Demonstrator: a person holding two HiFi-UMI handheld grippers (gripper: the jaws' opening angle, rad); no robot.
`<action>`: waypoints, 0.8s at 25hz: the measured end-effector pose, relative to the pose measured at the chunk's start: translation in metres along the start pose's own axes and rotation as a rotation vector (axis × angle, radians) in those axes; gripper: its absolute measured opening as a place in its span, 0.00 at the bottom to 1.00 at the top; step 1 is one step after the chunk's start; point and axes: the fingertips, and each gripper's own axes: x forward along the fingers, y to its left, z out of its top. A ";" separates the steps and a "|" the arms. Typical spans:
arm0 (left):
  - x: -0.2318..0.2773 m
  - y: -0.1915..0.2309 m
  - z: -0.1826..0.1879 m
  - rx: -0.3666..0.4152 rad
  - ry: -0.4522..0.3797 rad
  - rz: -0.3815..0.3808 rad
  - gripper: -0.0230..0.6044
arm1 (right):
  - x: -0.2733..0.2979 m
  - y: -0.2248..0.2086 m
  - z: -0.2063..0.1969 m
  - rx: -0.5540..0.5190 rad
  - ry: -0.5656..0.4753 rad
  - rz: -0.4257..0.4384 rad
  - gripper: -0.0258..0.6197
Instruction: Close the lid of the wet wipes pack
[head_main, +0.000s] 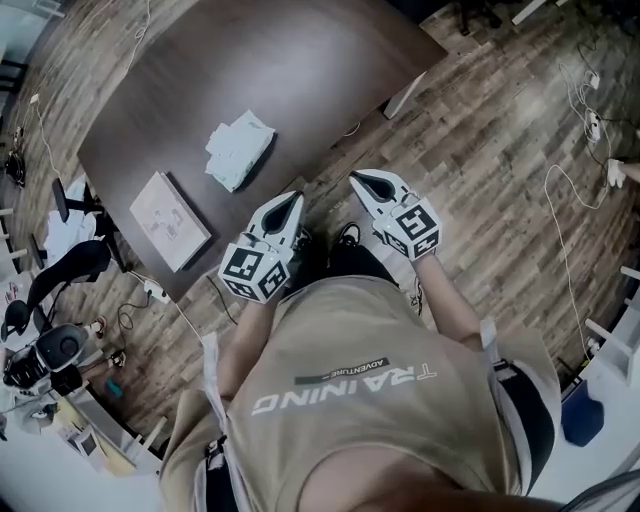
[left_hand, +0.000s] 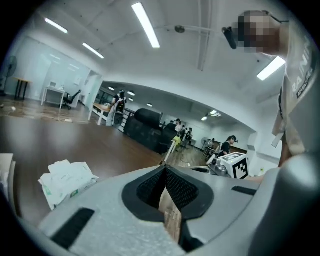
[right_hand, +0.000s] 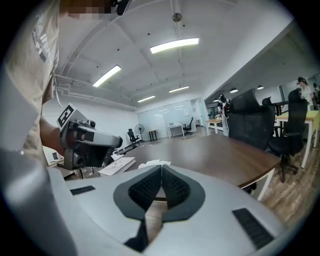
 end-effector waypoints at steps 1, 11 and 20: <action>0.003 0.009 -0.003 -0.023 0.006 0.022 0.04 | 0.004 -0.004 -0.001 0.003 -0.002 0.002 0.06; 0.009 0.053 -0.014 -0.057 -0.003 0.091 0.04 | 0.025 0.023 0.000 -0.036 0.047 0.085 0.06; 0.022 0.099 0.030 -0.045 -0.067 0.067 0.04 | 0.071 0.025 0.022 -0.023 0.094 0.139 0.06</action>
